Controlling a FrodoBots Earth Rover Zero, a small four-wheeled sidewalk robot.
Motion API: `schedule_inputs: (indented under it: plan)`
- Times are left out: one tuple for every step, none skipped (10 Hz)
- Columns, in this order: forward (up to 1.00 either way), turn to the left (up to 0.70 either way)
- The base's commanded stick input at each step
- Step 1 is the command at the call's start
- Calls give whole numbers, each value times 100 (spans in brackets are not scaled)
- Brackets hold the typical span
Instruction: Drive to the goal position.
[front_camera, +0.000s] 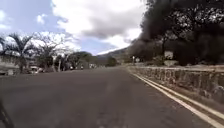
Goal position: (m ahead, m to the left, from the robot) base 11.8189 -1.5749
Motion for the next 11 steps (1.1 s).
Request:
schedule_inputs:
  plan:
    - [100,0]
    - [100,0]
    - [100,0]
    - [100,0]
    - [100,0]
    - [100,0]
    - [100,-1]
    - [100,-5]
    - [100,-10]
    - [100,-15]
    - [100,-6]
